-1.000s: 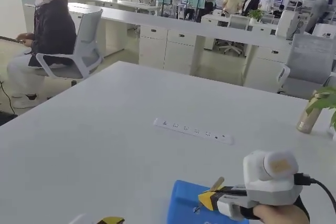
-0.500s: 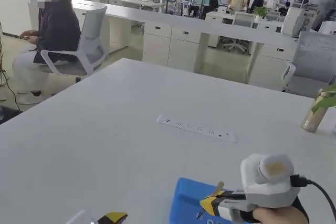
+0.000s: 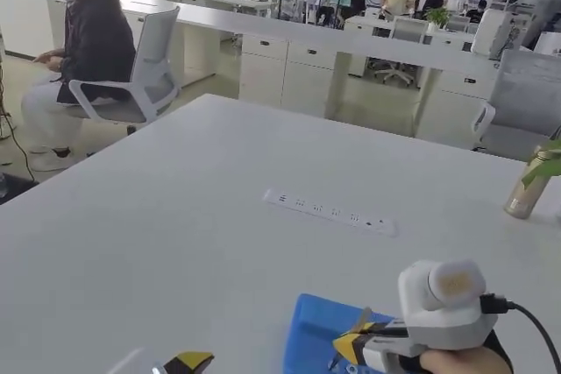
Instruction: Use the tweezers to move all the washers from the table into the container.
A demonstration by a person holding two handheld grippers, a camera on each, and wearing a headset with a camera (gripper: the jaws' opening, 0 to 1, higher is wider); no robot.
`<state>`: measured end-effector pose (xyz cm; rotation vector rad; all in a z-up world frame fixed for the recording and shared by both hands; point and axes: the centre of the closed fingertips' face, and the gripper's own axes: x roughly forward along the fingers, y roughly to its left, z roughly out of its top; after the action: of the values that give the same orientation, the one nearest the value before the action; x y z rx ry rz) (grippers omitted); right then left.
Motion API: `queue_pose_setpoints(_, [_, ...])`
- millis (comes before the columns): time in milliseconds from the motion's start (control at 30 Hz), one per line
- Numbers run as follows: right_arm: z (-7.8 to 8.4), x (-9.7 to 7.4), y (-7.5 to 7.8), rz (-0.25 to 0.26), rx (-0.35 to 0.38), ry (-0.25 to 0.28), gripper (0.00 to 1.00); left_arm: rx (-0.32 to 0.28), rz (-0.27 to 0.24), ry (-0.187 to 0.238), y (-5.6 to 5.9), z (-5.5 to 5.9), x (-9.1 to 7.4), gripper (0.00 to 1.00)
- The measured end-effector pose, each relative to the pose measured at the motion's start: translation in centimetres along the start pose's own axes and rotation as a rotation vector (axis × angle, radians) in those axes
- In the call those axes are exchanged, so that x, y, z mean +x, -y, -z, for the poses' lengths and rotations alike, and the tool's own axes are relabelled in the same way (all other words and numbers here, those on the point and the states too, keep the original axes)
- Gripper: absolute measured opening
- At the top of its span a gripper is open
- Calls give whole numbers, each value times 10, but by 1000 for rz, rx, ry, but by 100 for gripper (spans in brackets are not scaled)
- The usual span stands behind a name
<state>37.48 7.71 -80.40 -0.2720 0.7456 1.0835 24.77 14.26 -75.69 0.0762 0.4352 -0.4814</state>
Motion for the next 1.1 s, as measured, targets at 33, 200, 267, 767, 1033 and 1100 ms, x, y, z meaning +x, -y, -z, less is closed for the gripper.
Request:
queue_pose_setpoints(33, [1,0,-1,0,-1,-2,3,-1,0,0,0,0,0,75])
queue_pose_setpoints(200, [5,2,0,-2,-3,-14,3,0,-1,-2,0,0,0,74])
queue_pose_setpoints(267, [6,2,-1,-2,-3,-14,3,2,1,-3,0,0,0,74])
queue_pose_setpoints(767, [10,3,3,4,-8,-13,3,2,6,-4,0,1,0,74])
queue_pose_setpoints(1033, [10,0,-2,13,-8,-15,3,3,8,-3,1,0,0,74])
queue_pose_setpoints(1100, [10,-1,-2,16,-8,-16,3,2,9,-3,1,1,1,74])
